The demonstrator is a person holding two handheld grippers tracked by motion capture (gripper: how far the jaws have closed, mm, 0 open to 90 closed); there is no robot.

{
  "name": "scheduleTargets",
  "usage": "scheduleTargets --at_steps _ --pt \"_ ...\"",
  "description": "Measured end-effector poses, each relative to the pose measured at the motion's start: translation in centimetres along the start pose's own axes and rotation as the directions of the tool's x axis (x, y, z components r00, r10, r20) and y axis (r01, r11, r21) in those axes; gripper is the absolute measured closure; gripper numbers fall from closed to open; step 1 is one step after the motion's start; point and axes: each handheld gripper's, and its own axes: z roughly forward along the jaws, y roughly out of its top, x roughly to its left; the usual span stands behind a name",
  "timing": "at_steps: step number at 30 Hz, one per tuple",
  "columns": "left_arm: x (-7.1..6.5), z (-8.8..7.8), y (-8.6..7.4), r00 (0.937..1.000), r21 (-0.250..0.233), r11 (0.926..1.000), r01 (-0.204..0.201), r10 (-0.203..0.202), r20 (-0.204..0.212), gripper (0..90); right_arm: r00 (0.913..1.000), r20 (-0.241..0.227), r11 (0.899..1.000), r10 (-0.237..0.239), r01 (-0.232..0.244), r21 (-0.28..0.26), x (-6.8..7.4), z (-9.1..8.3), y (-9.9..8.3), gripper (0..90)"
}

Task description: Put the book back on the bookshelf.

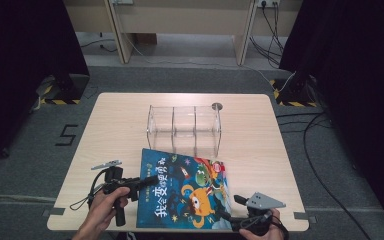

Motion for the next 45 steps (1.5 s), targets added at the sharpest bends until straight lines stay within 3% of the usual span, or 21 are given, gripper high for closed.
scheduleTargets --at_steps 3,10,13,19,25,29,33,36,38,42,45 --pt "-0.1 0.0 0.1 1.0 -0.006 1.0 0.003 -0.003 -0.004 69.4 0.9996 -0.028 1.0 -0.005 0.005 -0.029 1.3 -0.5 -0.4 26.6" --pt "-0.2 0.2 0.2 0.9995 -0.023 0.9993 0.03 -0.03 -0.01 67.5 0.9947 -0.042 0.995 -0.094 0.093 -0.02 4.4 -0.2 -1.0 26.6" --pt "-0.3 0.2 0.3 0.9996 -0.024 0.9994 0.024 -0.024 -0.015 67.1 0.993 -0.058 0.995 -0.103 0.102 -0.011 5.0 0.3 -1.1 26.5" --pt "-0.7 0.1 0.4 0.9989 -0.035 0.9985 0.041 -0.042 -0.022 67.0 0.989 -0.036 0.99 -0.143 0.143 0.0 5.8 0.9 -0.8 26.2" --pt "-1.3 0.2 0.6 0.9982 -0.045 0.9978 0.048 -0.05 -0.032 65.6 0.9754 0.013 0.975 -0.22 0.22 -0.001 7.4 1.7 -0.6 26.3" --pt "-1.7 -0.1 0.9 0.9979 -0.07 0.9965 0.046 -0.049 -0.043 65.4 0.9616 0.067 0.963 -0.266 0.268 -0.019 8.4 2.2 -0.3 28.7" --pt "-2.2 -0.4 1.1 0.9982 -0.08 0.996 0.038 -0.042 -0.044 65.4 0.938 0.117 0.943 -0.326 0.332 -0.032 9.1 2.8 0.0 36.3" --pt "-2.3 -0.3 1.0 0.9981 -0.084 0.9959 0.034 -0.038 -0.048 65.6 0.9119 0.158 0.922 -0.379 0.387 -0.024 9.7 3.5 0.3 39.6" --pt "-2.3 -0.2 1.0 0.9977 -0.098 0.9946 0.036 -0.041 -0.054 66.0 0.8855 0.199 0.903 -0.42 0.429 -0.006 10.1 3.9 0.5 42.5" --pt "-2.5 -0.2 0.6 0.9979 -0.092 0.9941 0.057 -0.06 -0.024 67.3 0.8281 0.286 0.867 -0.482 0.498 0.021 11.0 4.5 0.6 50.5" --pt "-2.9 0.0 0.1 0.998 -0.092 0.994 0.059 -0.061 -0.015 67.0 0.8151 0.313 0.863 -0.488 0.504 0.031 11.2 4.6 0.6 53.5"
